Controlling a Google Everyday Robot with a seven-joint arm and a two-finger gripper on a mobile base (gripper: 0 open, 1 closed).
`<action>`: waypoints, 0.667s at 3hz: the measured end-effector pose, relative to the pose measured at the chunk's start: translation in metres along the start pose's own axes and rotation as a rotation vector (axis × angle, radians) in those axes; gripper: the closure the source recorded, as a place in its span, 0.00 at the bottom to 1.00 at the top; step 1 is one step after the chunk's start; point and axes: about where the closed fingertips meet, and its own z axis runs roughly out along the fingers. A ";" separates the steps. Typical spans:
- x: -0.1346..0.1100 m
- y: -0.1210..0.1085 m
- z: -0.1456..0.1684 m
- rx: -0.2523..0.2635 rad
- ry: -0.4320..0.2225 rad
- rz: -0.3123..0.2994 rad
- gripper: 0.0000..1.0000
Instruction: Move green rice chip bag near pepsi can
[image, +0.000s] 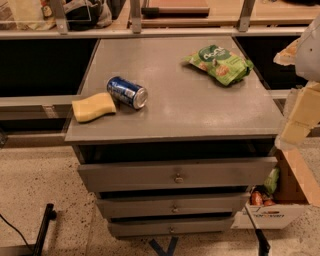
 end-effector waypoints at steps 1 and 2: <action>0.000 0.000 0.000 0.000 0.000 0.000 0.00; -0.006 -0.012 0.003 0.019 -0.010 -0.007 0.00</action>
Offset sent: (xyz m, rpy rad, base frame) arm 0.0307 0.0067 -0.0019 0.0072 -0.0311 0.0137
